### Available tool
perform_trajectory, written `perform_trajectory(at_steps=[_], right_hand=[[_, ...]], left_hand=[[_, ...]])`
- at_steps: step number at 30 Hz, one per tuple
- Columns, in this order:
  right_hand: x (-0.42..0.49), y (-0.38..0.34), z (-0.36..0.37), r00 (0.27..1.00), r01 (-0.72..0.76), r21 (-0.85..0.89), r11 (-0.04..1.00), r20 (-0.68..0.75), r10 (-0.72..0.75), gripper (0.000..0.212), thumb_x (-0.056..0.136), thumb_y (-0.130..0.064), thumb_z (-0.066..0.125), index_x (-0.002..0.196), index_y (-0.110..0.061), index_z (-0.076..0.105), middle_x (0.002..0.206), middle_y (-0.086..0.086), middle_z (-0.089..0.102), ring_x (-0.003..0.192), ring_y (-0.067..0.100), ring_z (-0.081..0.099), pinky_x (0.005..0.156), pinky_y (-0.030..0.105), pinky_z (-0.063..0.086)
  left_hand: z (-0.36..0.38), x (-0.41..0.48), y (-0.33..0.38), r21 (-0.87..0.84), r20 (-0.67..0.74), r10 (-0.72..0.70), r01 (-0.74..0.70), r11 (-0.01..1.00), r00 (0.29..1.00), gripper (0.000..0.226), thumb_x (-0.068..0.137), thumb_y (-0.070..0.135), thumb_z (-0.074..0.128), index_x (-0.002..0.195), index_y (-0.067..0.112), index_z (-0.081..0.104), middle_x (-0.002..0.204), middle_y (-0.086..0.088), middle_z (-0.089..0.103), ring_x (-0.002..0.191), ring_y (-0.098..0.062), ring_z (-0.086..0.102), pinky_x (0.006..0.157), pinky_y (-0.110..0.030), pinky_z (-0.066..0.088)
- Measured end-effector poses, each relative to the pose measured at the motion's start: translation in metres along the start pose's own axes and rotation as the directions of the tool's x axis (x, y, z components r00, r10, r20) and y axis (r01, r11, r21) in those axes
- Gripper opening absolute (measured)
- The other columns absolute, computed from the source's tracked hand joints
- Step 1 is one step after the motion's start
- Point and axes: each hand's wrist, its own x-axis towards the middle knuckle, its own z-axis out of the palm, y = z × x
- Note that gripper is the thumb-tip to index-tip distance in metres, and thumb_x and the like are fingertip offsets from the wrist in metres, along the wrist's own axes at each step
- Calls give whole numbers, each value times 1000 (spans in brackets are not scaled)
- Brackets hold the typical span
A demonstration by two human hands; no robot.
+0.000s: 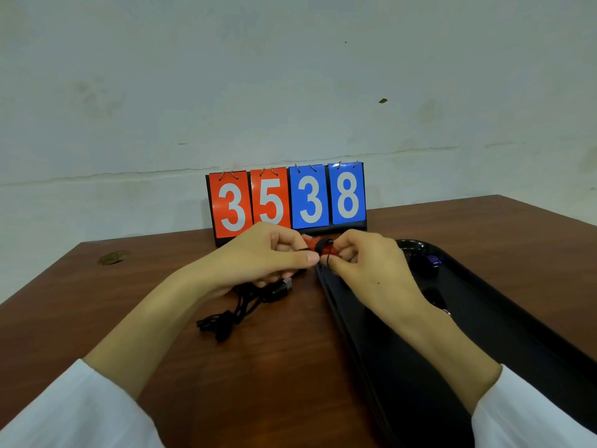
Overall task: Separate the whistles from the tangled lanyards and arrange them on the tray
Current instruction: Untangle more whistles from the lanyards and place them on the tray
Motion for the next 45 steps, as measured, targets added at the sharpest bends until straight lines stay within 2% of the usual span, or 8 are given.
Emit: perform_trajectory(at_steps=[8, 17, 23, 25, 28, 34, 40, 45], right_hand=[[-4, -6, 3, 941, 53, 60, 997, 331, -70, 18, 78, -36, 70, 89, -23, 63, 82, -10, 65, 77, 2, 61, 75, 21, 53], [-9, -18, -4, 796, 26, 430, 902, 537, -279, 11, 81, -17, 69, 87, -8, 66, 75, 3, 71, 61, 3, 61, 61, 15, 50], [-9, -23, -14, 849, -15, 574, 818, 440, -294, 2, 82, -6, 65, 82, -6, 63, 70, 2, 67, 51, -3, 57, 49, 7, 41], [-8, -23, -15, 883, -12, 588, 809, 386, -267, 3, 83, -7, 64, 83, -10, 62, 69, 0, 66, 51, -3, 57, 48, 6, 40], [-6, -23, -14, 928, -31, 597, 801, 314, -198, 4, 82, -10, 65, 84, -12, 63, 68, -2, 67, 52, -2, 57, 49, 6, 41], [1, -12, -13, 993, -84, 605, 792, 118, 16, 6, 81, -16, 68, 82, -18, 62, 70, -1, 68, 51, -2, 57, 49, 8, 42], [5, 3, -5, 994, -78, 270, 960, -51, 95, 11, 81, -27, 69, 86, -21, 61, 74, -9, 65, 69, 2, 61, 66, 15, 49], [0, 3, -1, 1000, -28, -36, 999, -14, 27, 15, 82, -33, 66, 92, -23, 61, 72, -16, 55, 70, 4, 55, 68, 21, 49]], left_hand=[[-8, 3, -7, 131, -13, 88, -86, 988, 996, 27, 64, 45, 69, 71, 19, 70, 74, -8, 69, 77, -23, 67, 81, -40, 53], [-11, 1, -14, 83, 23, 64, -66, 994, 998, 23, 67, 43, 68, 63, 20, 67, 61, 3, 62, 60, -11, 54, 63, -21, 43], [-9, -1, -15, -47, -26, 25, -26, 999, 999, 50, 73, 54, 59, 72, 4, 64, 65, -21, 51, 59, -24, 46, 60, -28, 39], [-9, -1, -15, -86, -27, -9, 6, 996, 1000, 55, 79, 51, 55, 72, -3, 56, 53, -14, 41, 46, -16, 36, 47, -21, 32], [-5, 1, -17, -148, -9, -41, 39, 988, 999, 42, 95, 34, 46, 60, 12, 56, 46, 1, 39, 39, -9, 28, 43, -19, 26], [-4, 2, -18, -206, 29, -61, 65, 976, 998, 37, 95, 36, 44, 84, 8, 65, 51, 0, 43, 39, -7, 27, 41, -21, 20], [0, 4, -19, -96, 47, -77, 81, 992, 996, 36, 96, 35, 45, 90, 6, 65, 52, -1, 44, 38, -8, 28, 38, -19, 21], [2, 5, -15, 39, 29, -75, 74, 997, 997, 37, 94, 37, 47, 79, 9, 64, 48, 0, 47, 36, -8, 31, 38, -18, 26]])
